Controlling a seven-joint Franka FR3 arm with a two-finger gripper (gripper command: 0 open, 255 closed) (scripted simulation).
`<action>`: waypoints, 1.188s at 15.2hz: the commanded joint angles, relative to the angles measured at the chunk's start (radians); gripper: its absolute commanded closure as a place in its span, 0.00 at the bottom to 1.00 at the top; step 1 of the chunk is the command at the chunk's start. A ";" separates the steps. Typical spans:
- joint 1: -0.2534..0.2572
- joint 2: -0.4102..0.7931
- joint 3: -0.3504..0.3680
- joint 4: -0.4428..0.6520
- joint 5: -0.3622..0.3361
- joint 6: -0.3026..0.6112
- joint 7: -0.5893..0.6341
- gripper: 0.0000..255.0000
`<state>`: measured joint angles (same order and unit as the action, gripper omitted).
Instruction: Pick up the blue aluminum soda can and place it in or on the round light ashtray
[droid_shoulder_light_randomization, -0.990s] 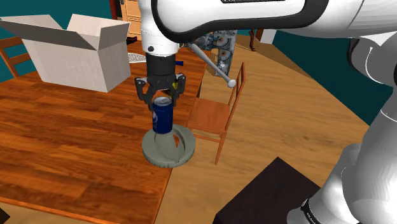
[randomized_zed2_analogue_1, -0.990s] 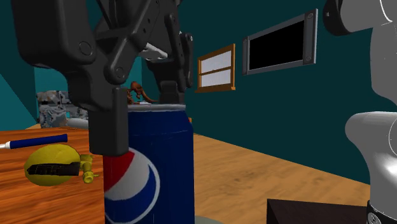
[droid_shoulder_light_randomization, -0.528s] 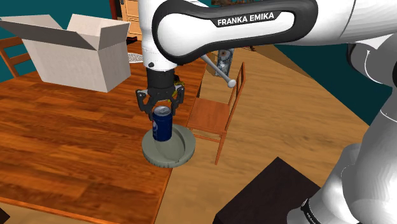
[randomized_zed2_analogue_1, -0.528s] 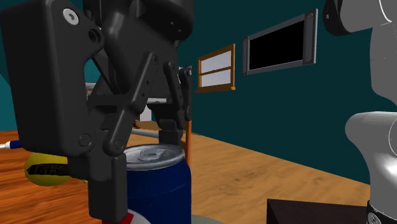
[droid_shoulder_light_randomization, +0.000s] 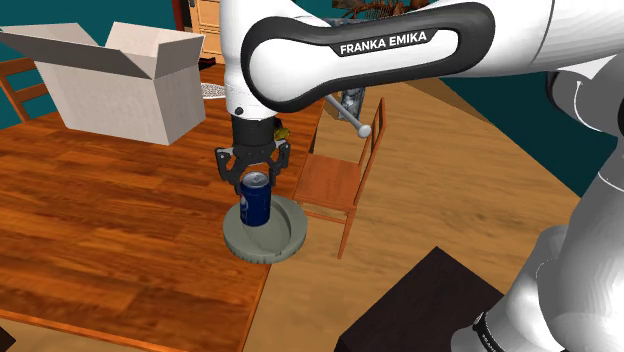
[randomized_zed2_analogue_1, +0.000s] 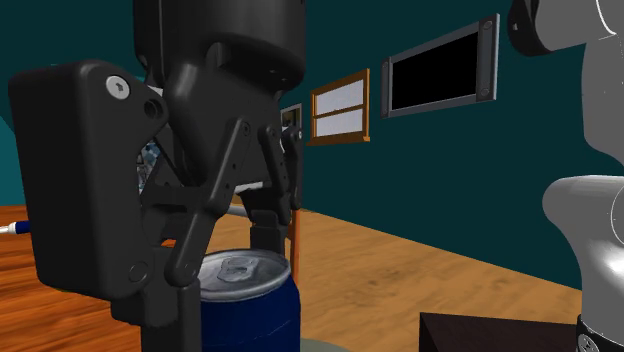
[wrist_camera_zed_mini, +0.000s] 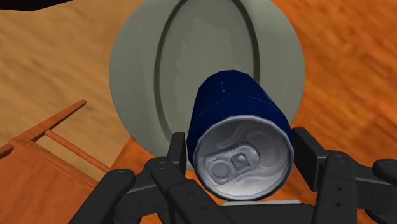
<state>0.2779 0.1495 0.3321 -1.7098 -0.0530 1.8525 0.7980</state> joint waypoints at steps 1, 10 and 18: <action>0.000 0.002 0.000 -0.002 0.000 0.000 0.000 1.00; 0.002 -0.001 0.001 0.060 0.002 -0.066 -0.001 0.00; 0.003 0.001 0.002 0.123 0.002 -0.127 -0.001 0.00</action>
<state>0.2813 0.1502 0.3346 -1.5872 -0.0511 1.7262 0.7966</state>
